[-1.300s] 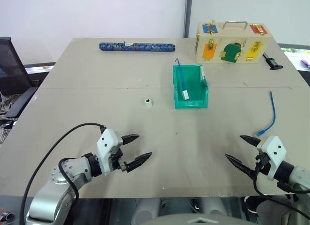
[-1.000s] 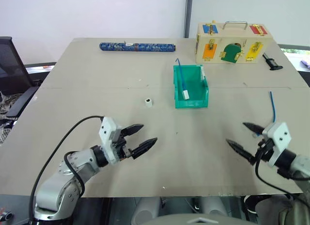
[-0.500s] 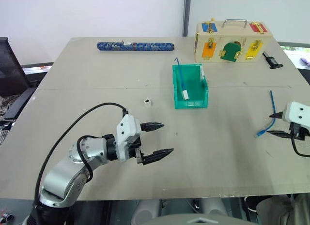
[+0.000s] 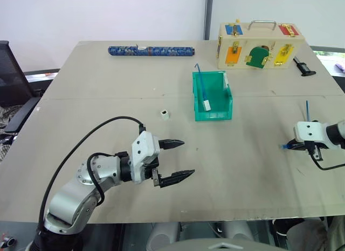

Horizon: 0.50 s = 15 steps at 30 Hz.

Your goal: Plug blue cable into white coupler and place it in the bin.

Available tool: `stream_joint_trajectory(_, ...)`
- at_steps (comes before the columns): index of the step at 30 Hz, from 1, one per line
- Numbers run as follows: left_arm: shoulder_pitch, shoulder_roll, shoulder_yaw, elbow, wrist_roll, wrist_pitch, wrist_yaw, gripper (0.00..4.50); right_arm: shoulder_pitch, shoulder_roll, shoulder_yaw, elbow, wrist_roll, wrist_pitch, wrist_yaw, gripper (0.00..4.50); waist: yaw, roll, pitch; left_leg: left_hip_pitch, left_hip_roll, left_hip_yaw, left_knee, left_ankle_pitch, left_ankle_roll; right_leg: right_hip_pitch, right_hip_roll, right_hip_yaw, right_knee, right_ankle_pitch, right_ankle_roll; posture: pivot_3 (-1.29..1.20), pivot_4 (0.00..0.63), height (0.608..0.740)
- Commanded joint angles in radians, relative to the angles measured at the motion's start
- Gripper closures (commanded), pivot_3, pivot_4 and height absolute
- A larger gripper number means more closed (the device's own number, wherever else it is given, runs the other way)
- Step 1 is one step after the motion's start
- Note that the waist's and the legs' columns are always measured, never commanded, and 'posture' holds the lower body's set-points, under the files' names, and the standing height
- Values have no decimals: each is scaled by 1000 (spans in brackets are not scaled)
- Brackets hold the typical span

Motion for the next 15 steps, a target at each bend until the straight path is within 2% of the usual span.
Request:
stream_joint_trajectory(1,-1,2,15,-25,-1,-22,0,0,-6,3,4,2,-2,-4,31,4452,0,0,0,0,0,0,0,0,0,0,0,0,0,0,0,0,150,740)
stream_joint_trajectory(3,3,2,19,-20,3,-26,2,0,-1,6,-5,-35,22,26,47,4452,1,0,0,0,0,-1,0,0,0,0,0,-1,0,0,0,0,150,740)
stream_joint_trajectory(7,27,-12,35,11,28,-41,30,0,-25,87,-13,-326,114,342,29,4452,-9,0,0,0,1,-2,0,0,0,0,1,1,0,1,-1,0,150,740)
stream_joint_trajectory(11,40,-10,39,74,65,-63,36,0,-99,223,80,-518,74,631,-34,4452,-8,1,0,1,2,-5,0,0,0,-2,2,2,1,1,-1,0,150,740)
stream_joint_trajectory(15,25,27,28,134,159,-66,62,0,-184,380,218,-510,-11,726,-108,4452,4,0,0,-1,0,-7,1,0,0,-2,1,-3,1,2,-1,0,150,740)
